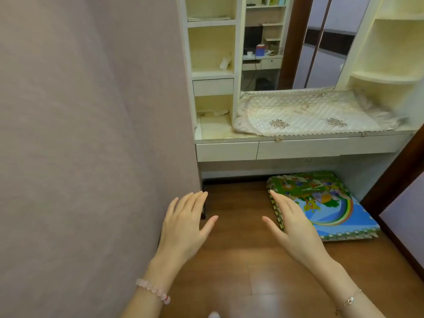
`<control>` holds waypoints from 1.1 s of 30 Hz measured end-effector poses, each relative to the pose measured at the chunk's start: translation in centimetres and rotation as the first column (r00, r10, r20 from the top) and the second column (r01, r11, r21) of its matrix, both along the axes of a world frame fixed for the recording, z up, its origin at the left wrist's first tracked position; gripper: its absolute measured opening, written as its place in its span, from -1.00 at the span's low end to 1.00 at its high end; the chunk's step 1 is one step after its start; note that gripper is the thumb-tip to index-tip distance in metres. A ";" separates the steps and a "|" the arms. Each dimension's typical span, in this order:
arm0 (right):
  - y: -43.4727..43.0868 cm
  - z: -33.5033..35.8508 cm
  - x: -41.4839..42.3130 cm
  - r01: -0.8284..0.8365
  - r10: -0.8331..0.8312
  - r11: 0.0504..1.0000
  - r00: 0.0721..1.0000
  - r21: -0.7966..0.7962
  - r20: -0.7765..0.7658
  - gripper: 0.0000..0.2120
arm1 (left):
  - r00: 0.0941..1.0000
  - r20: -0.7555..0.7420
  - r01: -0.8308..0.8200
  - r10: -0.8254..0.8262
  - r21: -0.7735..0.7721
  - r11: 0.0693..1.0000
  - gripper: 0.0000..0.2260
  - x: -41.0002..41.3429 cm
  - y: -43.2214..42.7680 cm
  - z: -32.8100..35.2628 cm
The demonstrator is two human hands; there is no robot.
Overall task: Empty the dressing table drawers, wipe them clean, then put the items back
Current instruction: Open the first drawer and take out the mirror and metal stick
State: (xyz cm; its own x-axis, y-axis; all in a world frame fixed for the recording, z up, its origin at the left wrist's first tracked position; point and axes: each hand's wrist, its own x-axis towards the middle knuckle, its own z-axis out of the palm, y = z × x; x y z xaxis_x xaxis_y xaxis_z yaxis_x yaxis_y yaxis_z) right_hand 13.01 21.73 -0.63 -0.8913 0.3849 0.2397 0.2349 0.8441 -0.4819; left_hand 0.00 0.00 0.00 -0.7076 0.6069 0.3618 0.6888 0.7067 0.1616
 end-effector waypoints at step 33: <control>18.7 -4.0 -38.2 0.075 -0.072 0.997 0.992 -0.029 0.102 -0.42 | 0.992 0.118 0.066 -0.050 -0.134 0.989 -0.45 -39.3 19.2 -3.4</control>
State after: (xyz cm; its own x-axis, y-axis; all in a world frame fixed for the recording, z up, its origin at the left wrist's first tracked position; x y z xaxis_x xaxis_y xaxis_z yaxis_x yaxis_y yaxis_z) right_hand -25.14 40.46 -4.65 -0.8793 0.4564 0.1364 0.3443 0.8068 -0.4802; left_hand -39.26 19.23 -3.42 -0.7018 0.6864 0.1905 0.7117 0.6872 0.1456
